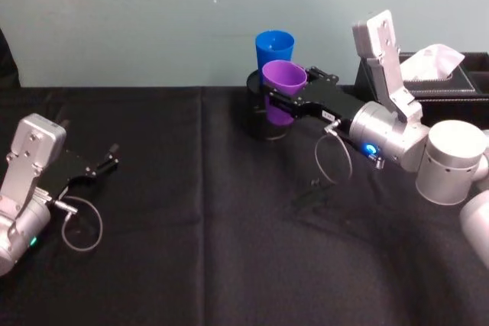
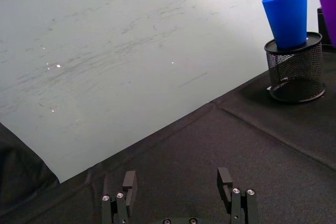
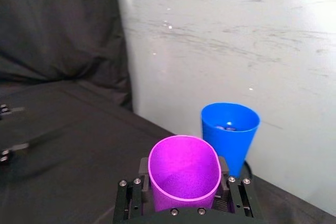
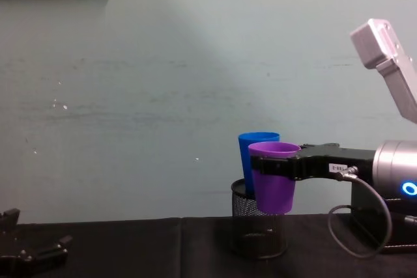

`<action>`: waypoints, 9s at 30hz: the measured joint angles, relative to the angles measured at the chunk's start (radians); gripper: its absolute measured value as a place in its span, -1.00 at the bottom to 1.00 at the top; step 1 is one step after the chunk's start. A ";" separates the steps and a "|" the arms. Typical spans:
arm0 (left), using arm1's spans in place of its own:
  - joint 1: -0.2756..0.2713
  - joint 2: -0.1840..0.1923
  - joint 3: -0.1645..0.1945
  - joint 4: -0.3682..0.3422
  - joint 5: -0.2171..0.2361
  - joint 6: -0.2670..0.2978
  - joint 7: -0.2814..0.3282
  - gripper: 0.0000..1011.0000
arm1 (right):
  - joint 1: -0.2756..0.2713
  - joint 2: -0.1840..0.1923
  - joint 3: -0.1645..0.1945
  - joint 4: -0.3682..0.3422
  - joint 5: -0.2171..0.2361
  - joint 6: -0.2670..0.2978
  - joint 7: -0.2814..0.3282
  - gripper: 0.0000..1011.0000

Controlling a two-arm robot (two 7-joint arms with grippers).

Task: Pick up one cup with a gripper and tap it against the other cup.

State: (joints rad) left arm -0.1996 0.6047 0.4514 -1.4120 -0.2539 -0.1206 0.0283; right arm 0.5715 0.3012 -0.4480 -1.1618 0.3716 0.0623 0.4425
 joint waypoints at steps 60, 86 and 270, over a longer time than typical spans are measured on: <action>0.000 0.000 0.000 0.000 0.000 0.000 0.000 0.98 | 0.121 -0.123 0.072 0.227 -0.064 -0.067 -0.005 0.45; 0.000 0.000 0.000 0.000 0.000 0.000 0.000 0.98 | 0.121 -0.122 0.071 0.226 -0.065 -0.067 -0.008 0.45; 0.000 0.000 0.000 0.000 0.000 0.000 0.000 0.98 | -0.237 0.152 -0.019 -0.122 0.107 -0.181 0.214 0.45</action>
State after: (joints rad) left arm -0.1996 0.6047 0.4514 -1.4120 -0.2539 -0.1206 0.0283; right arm 0.3350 0.4535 -0.4673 -1.2842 0.4789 -0.1184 0.6568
